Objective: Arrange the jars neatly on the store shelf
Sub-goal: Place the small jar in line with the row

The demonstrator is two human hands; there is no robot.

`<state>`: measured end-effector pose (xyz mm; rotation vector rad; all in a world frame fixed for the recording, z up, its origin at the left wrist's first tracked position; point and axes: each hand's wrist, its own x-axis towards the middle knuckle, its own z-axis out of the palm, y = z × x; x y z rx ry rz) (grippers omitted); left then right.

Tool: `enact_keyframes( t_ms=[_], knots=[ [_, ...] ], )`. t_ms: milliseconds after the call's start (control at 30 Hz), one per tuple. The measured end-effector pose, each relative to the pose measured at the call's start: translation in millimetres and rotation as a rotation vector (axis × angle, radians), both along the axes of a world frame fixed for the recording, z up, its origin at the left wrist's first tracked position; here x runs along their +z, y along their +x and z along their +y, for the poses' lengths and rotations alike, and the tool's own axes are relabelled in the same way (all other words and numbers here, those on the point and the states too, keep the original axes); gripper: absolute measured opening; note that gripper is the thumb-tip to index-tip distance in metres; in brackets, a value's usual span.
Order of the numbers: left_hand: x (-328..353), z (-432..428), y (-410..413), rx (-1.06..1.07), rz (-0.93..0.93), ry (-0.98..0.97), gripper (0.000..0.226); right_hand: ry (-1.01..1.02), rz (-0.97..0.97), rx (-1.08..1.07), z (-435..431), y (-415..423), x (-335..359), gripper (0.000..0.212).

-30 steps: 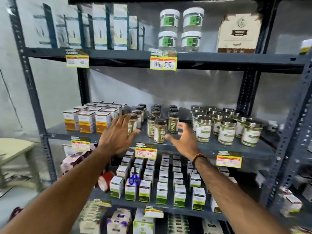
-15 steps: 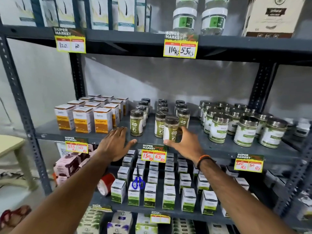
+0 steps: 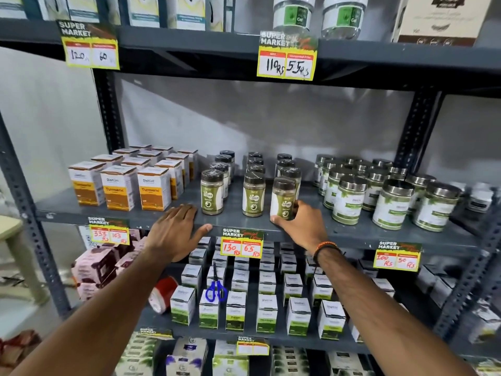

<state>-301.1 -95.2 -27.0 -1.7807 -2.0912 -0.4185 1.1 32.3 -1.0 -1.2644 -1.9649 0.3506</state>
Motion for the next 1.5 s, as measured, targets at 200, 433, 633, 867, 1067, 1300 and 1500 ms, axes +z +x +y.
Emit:
enact_keyframes(
  t_ms=[200, 433, 633, 867, 1067, 1300, 1500],
  knots=[
    [-3, 2, -1, 0.008, -0.002, 0.003, 0.095, -0.023, -0.033, -0.056, 14, 8, 3, 0.057],
    [-3, 2, -1, 0.011, -0.011, -0.009, 0.098, -0.093, 0.028, -0.085, 17, 6, 3, 0.055],
    [-2, 0, 0, 0.011, -0.015, -0.015, 0.098, -0.090, 0.065, -0.165, 16, 2, 2, 0.054],
    [-2, 0, 0, 0.010, -0.018, -0.016, 0.101, -0.106, 0.080, -0.206, 18, 4, 3, 0.056],
    [-2, -1, 1, 0.013, -0.021, -0.011, 0.102, -0.121, 0.081, -0.190, 19, 7, 4, 0.054],
    [-1, -1, 2, 0.012, -0.039, -0.014, 0.103, -0.117, 0.073, -0.180, 16, 7, 6, 0.050],
    [-3, 1, -1, 0.015, -0.030, -0.023, 0.100, -0.111, 0.036, -0.194, 7, 8, 8, 0.053]
  ],
)
